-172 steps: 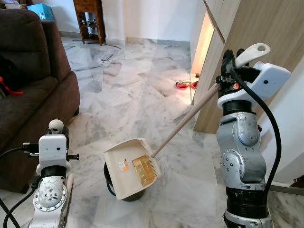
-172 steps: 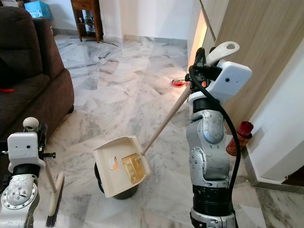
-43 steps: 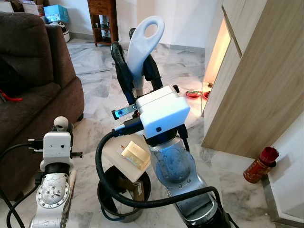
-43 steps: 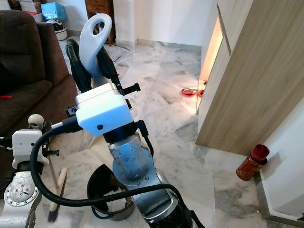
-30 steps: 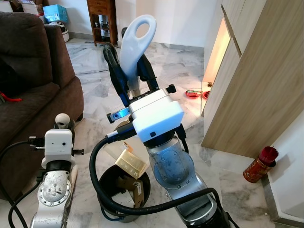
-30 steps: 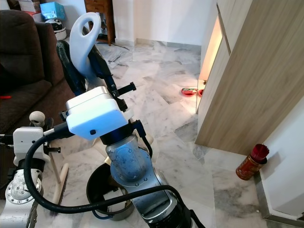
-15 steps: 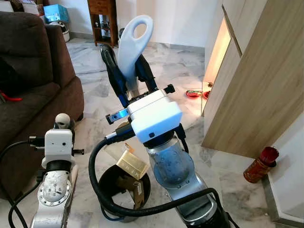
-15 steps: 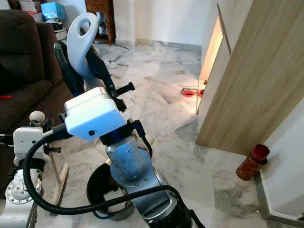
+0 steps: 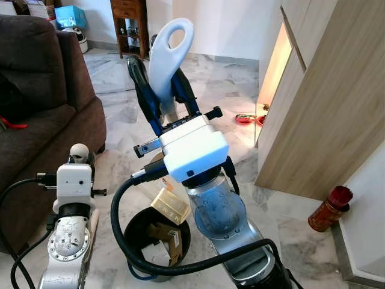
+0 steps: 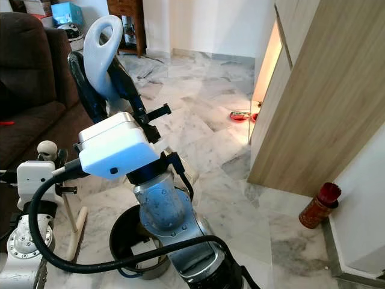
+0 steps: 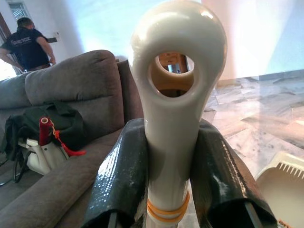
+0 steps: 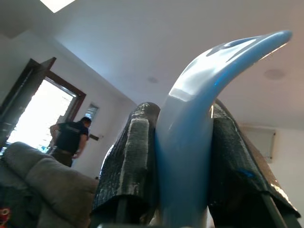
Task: Sweep floor
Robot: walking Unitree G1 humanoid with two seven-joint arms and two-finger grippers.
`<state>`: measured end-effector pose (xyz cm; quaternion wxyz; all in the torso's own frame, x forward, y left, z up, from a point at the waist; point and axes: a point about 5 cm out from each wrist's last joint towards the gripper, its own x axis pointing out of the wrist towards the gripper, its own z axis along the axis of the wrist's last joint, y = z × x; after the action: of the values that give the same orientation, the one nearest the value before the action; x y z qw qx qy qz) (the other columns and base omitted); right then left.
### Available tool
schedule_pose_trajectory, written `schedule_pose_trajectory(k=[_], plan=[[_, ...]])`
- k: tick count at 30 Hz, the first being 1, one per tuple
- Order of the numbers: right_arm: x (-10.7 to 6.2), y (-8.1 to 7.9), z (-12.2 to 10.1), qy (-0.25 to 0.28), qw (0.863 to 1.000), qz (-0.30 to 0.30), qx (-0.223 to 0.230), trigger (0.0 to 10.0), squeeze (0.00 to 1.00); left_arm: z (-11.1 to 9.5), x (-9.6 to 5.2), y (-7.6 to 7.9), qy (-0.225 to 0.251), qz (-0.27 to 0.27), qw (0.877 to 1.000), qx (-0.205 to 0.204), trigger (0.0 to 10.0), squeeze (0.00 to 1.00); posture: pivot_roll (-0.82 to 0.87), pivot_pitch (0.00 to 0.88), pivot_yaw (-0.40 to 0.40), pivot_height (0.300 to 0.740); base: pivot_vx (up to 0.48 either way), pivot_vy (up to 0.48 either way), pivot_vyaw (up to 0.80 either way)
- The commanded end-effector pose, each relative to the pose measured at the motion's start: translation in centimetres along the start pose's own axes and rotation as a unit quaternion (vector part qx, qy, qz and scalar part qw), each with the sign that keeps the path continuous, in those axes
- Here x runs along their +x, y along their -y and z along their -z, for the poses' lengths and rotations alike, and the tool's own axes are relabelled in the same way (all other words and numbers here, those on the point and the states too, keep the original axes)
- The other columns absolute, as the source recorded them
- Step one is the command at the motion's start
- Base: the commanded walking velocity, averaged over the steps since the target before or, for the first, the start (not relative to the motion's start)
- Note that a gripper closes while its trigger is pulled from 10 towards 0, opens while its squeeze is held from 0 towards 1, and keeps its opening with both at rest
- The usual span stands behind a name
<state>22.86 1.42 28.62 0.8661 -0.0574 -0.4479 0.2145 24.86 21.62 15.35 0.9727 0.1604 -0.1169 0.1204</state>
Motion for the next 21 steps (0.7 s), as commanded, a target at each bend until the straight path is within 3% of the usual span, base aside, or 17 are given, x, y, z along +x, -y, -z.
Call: schedule_pose_trajectory(k=[1,12,15,21], plan=[[0.90,0.18,-1.55,0.032,0.999,0.021,0.036,10.0,0.00,-0.93,0.40,-0.05,0.028,-0.002,1.000,0.008,10.0,0.00,0.04,0.000,-0.027,0.740,0.000,0.000,0.00],[0.88,0.65,-1.43,0.030,0.998,0.035,0.039,10.0,0.00,-0.94,0.40,-0.06,0.029,-0.002,1.000,0.009,10.0,0.00,0.04,0.000,-0.027,0.740,0.000,0.000,0.00],[0.89,0.95,-1.81,0.049,0.998,0.041,-0.003,10.0,0.00,-0.94,0.41,-0.06,0.029,-0.002,1.000,0.009,10.0,0.00,0.04,0.000,-0.027,0.740,0.000,0.000,0.00],[0.84,1.02,-1.35,0.033,0.998,0.043,0.015,10.0,0.00,-0.79,0.36,-0.03,0.027,-0.001,1.000,0.009,10.0,0.00,0.04,0.000,-0.028,0.740,0.000,0.000,0.00]])
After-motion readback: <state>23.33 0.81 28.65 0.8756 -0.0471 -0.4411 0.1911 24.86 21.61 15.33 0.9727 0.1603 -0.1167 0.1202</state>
